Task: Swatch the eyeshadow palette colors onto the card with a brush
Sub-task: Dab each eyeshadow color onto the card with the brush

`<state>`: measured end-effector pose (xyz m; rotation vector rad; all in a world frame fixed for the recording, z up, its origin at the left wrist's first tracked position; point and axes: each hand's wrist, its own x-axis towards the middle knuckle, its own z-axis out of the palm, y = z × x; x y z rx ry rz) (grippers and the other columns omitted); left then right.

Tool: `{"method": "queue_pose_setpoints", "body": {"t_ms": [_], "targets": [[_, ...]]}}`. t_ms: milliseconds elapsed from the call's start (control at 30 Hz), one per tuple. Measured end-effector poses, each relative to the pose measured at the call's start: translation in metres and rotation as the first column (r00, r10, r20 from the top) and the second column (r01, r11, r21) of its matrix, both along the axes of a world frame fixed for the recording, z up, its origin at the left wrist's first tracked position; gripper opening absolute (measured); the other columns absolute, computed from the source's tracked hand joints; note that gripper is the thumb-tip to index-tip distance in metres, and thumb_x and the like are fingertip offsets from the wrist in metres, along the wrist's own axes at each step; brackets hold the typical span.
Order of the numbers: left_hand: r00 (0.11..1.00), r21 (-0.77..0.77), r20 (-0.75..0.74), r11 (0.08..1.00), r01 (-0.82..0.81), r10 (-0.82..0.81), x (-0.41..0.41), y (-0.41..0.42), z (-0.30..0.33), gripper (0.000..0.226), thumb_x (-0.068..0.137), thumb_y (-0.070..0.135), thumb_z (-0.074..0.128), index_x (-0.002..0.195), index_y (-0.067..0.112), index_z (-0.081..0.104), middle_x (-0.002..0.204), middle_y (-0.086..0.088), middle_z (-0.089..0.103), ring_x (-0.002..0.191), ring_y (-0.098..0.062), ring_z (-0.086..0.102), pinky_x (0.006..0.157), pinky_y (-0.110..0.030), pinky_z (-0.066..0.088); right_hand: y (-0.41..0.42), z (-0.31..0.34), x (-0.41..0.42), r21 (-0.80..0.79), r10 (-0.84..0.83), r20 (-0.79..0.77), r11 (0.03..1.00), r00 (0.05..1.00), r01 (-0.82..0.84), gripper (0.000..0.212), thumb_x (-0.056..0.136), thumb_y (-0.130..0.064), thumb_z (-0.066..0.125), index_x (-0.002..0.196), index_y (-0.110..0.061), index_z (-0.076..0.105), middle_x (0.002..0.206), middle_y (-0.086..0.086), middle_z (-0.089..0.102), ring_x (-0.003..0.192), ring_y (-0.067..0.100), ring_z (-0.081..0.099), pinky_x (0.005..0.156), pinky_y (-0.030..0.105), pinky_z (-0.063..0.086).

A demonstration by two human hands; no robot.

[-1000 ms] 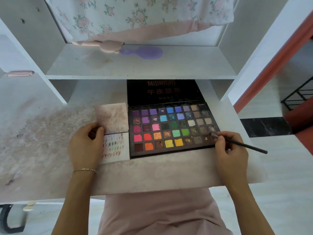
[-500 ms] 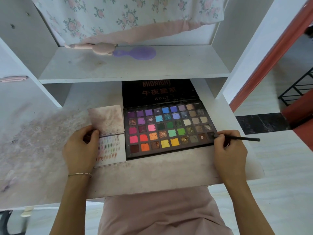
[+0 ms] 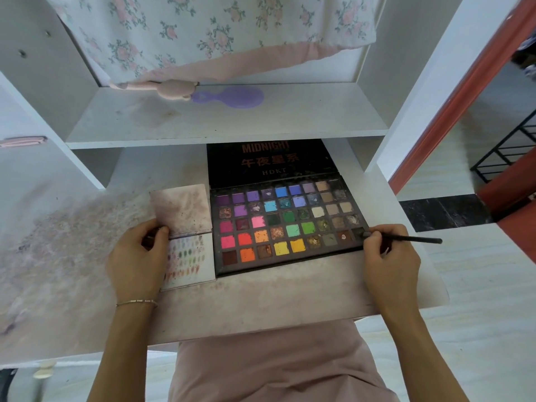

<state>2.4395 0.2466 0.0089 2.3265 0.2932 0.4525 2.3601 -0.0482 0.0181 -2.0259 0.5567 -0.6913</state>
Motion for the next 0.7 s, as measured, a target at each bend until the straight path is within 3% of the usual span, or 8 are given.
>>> {"method": "queue_pose_setpoints", "body": {"t_ms": [133, 233, 467, 600, 700], "targets": [[1.000, 0.003, 0.001, 1.000, 0.001, -0.001, 0.000, 0.000, 0.000, 0.018, 0.085, 0.015, 0.059, 0.100, 0.010, 0.068, 0.098, -0.013, 0.068, 0.087, -0.029, 0.060, 0.074, -0.028, 0.037, 0.009, 0.002, -0.001, 0.030, 0.055, 0.037, 0.998, 0.998, -0.056, 0.021, 0.086, 0.001, 0.050, 0.082, -0.020, 0.051, 0.069, -0.012, 0.054, 0.066, -0.014, 0.052, 0.055, -0.002, 0.037], [1.000, 0.005, 0.002, 1.000, 0.005, -0.005, -0.001, 0.001, 0.000, 0.018, 0.085, 0.015, 0.059, 0.100, 0.012, 0.068, 0.095, -0.011, 0.068, 0.082, -0.023, 0.057, 0.071, -0.028, 0.037, 0.025, 0.004, -0.002, 0.062, 0.173, 0.071, 0.982, 0.982, -0.178, 0.033, 0.086, 0.003, 0.050, 0.078, -0.029, 0.049, 0.069, -0.013, 0.056, 0.067, -0.008, 0.055, 0.055, 0.002, 0.040], [1.000, -0.018, 0.011, 1.000, -0.004, 0.005, 0.000, -0.001, -0.001, 0.016, 0.084, 0.014, 0.060, 0.097, 0.013, 0.069, 0.089, -0.007, 0.067, 0.074, -0.012, 0.050, 0.066, -0.025, 0.033, 0.085, 0.006, 0.006, 0.155, 0.470, 0.099, 0.863, 0.877, -0.480, 0.032, 0.083, 0.004, 0.057, 0.078, -0.028, 0.052, 0.070, -0.008, 0.060, 0.069, -0.002, 0.057, 0.059, 0.005, 0.042], [1.000, -0.026, 0.005, 0.999, -0.022, 0.022, 0.001, -0.001, -0.002, 0.016, 0.083, 0.015, 0.060, 0.096, 0.014, 0.069, 0.087, -0.005, 0.066, 0.072, -0.011, 0.049, 0.064, -0.023, 0.031, 0.120, 0.006, 0.011, 0.168, 0.578, 0.077, 0.796, 0.813, -0.582, 0.017, 0.082, -0.012, 0.058, 0.076, -0.028, 0.054, 0.080, -0.020, 0.062, 0.074, -0.002, 0.059, 0.063, 0.006, 0.042], [1.000, -0.038, -0.003, 0.999, -0.027, 0.027, 0.001, -0.001, -0.003, 0.015, 0.083, 0.015, 0.060, 0.095, 0.015, 0.070, 0.086, -0.005, 0.066, 0.072, -0.012, 0.050, 0.065, -0.023, 0.032, 0.136, 0.004, 0.014, 0.155, 0.635, 0.041, 0.759, 0.771, -0.633, 0.013, 0.081, -0.022, 0.052, 0.076, -0.035, 0.052, 0.076, -0.011, 0.063, 0.078, 0.005, 0.060, 0.069, 0.017, 0.048]]}}
